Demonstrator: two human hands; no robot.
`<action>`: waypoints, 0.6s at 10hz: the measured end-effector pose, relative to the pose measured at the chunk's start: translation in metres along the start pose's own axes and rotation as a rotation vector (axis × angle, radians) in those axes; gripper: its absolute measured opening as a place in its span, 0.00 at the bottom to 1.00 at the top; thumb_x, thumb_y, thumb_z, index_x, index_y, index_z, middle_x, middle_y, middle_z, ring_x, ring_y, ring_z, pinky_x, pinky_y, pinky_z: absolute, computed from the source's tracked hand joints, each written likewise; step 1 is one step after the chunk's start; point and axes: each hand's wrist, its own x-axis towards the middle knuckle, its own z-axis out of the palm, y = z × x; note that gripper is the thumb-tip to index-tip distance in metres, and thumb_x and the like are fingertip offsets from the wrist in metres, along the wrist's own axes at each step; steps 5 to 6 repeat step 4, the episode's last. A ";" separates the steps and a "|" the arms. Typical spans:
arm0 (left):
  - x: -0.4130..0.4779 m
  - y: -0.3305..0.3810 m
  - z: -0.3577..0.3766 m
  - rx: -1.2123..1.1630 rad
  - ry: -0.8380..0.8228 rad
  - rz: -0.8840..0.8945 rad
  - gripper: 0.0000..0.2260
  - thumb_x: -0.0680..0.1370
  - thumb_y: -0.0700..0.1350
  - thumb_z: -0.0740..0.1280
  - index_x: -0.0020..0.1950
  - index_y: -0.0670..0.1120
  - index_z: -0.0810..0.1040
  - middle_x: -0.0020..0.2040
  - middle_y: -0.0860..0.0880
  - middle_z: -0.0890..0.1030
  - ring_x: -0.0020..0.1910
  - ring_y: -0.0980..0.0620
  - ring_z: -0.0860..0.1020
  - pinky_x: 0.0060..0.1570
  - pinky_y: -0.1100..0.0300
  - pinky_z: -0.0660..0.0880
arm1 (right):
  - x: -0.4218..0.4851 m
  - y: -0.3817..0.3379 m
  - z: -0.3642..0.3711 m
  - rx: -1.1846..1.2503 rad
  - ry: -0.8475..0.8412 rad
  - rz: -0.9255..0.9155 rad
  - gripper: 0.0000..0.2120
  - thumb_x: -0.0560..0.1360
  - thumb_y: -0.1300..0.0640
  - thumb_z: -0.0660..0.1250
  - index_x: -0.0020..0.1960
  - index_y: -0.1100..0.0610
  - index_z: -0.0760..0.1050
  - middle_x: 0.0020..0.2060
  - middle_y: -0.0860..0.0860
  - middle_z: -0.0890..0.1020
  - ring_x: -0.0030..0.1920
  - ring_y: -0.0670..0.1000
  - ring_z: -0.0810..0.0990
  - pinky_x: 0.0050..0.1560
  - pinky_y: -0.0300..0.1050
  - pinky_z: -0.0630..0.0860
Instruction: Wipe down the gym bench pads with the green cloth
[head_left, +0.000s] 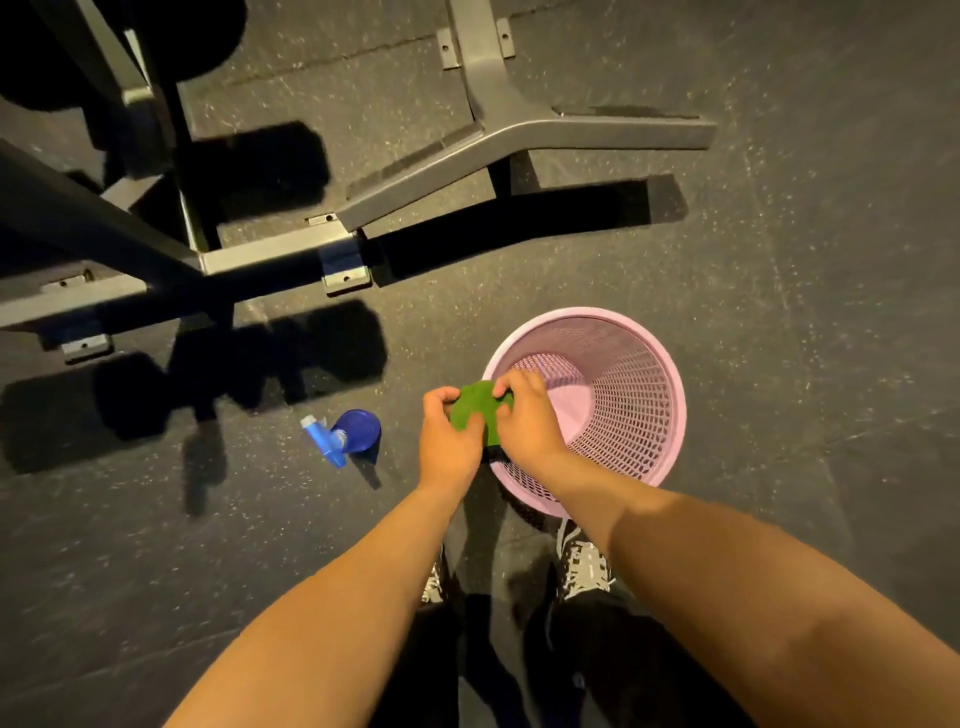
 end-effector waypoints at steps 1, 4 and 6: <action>0.001 0.003 -0.005 0.063 0.035 -0.032 0.12 0.80 0.35 0.63 0.59 0.50 0.68 0.56 0.48 0.77 0.51 0.51 0.76 0.45 0.64 0.69 | -0.006 -0.004 -0.003 -0.025 -0.046 -0.026 0.15 0.72 0.73 0.58 0.51 0.57 0.71 0.53 0.53 0.71 0.50 0.52 0.71 0.50 0.45 0.68; 0.000 0.030 -0.017 0.327 -0.065 0.037 0.17 0.83 0.42 0.59 0.73 0.48 0.70 0.70 0.45 0.73 0.66 0.45 0.74 0.65 0.53 0.70 | -0.006 -0.014 -0.016 -0.165 -0.041 -0.019 0.19 0.76 0.69 0.59 0.64 0.57 0.72 0.65 0.55 0.73 0.62 0.58 0.73 0.64 0.54 0.70; 0.000 0.030 -0.017 0.327 -0.065 0.037 0.17 0.83 0.42 0.59 0.73 0.48 0.70 0.70 0.45 0.73 0.66 0.45 0.74 0.65 0.53 0.70 | -0.006 -0.014 -0.016 -0.165 -0.041 -0.019 0.19 0.76 0.69 0.59 0.64 0.57 0.72 0.65 0.55 0.73 0.62 0.58 0.73 0.64 0.54 0.70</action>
